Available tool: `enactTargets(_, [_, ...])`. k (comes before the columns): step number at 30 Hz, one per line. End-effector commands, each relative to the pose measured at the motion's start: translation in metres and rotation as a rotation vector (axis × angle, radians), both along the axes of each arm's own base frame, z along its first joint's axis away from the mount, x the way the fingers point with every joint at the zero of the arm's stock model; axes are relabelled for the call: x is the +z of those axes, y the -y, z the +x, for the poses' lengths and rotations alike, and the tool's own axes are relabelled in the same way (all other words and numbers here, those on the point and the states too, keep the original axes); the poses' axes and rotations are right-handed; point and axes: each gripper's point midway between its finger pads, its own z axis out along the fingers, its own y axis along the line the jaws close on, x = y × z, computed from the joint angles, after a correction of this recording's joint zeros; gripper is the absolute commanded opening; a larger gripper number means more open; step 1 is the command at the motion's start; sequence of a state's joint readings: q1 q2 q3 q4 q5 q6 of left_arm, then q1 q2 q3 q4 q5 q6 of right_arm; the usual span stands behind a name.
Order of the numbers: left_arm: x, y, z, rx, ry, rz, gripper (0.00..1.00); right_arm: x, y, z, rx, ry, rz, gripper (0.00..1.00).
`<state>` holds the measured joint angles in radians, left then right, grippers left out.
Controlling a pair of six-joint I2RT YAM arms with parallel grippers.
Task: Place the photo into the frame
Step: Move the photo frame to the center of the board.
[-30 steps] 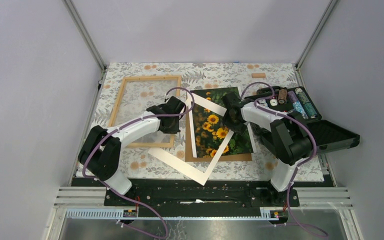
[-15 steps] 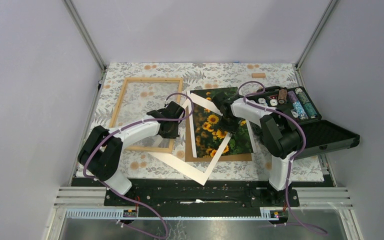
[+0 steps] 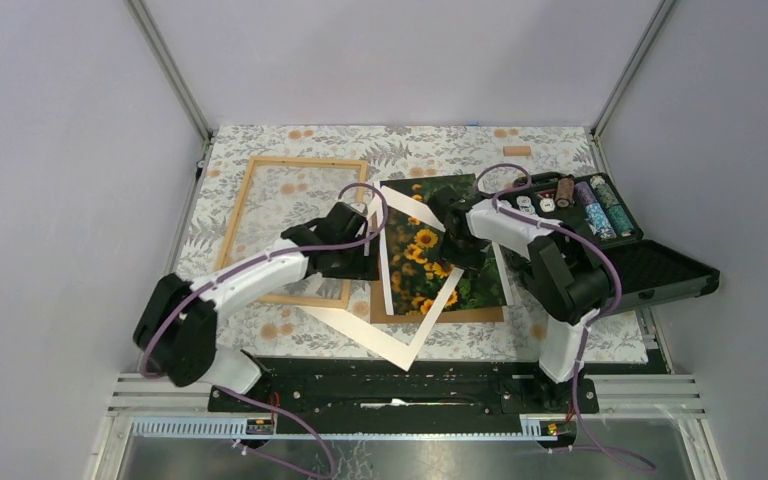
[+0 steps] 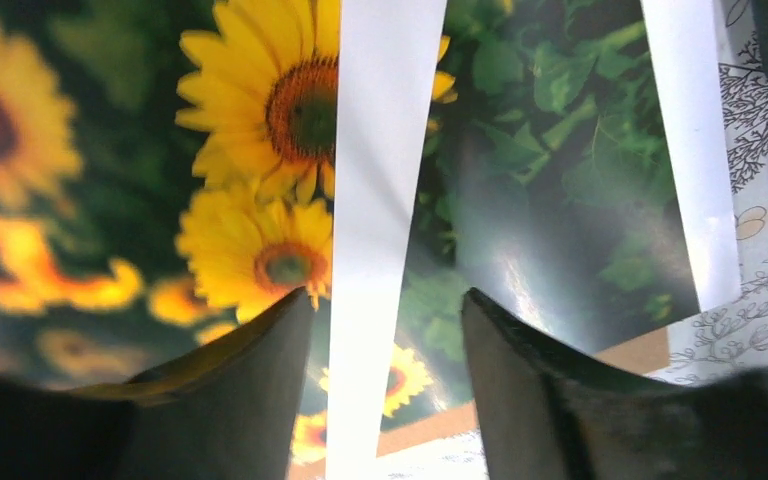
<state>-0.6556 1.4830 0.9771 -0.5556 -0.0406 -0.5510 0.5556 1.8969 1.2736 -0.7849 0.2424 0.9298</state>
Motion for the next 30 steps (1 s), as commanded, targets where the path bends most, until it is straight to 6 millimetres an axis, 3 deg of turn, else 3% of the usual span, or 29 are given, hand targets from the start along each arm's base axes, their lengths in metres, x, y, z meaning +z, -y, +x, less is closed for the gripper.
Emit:
enactTargets(1, [0.050, 0.066, -0.051, -0.235, -0.027, -0.314, 0.82, 0.039, -0.017, -0.016, 0.225, 0.055, 0.155, 0.72])
enactTargets(5, [0.049, 0.100, -0.090, -0.305, -0.180, -0.544, 0.79, 0.046, -0.047, -0.073, 0.385, 0.000, 0.415, 0.85])
enactTargets(9, [0.026, 0.104, -0.111, -0.283, -0.273, -0.603, 0.70, 0.044, -0.076, -0.113, 0.334, -0.002, 0.576, 0.85])
enactTargets(12, [0.016, 0.099, -0.124, -0.259, -0.305, -0.630, 0.60, 0.039, -0.091, -0.121, 0.275, 0.077, 0.684, 0.84])
enactTargets(15, [0.005, 0.091, -0.135, -0.239, -0.327, -0.619, 0.54, 0.034, -0.087, -0.119, 0.236, 0.125, 0.680, 0.81])
enactTargets(20, [-0.020, 0.073, -0.148, -0.210, -0.336, -0.560, 0.53, 0.025, -0.088, -0.128, 0.205, 0.137, 0.746, 0.71])
enactTargets(25, [-0.049, 0.060, -0.150, -0.168, -0.347, -0.483, 0.54, 0.023, -0.103, -0.150, 0.236, 0.097, 0.788, 0.71])
enactTargets(30, [-0.057, 0.063, -0.152, -0.139, -0.363, -0.521, 0.53, 0.017, -0.114, -0.176, 0.240, 0.048, 0.807, 0.71])
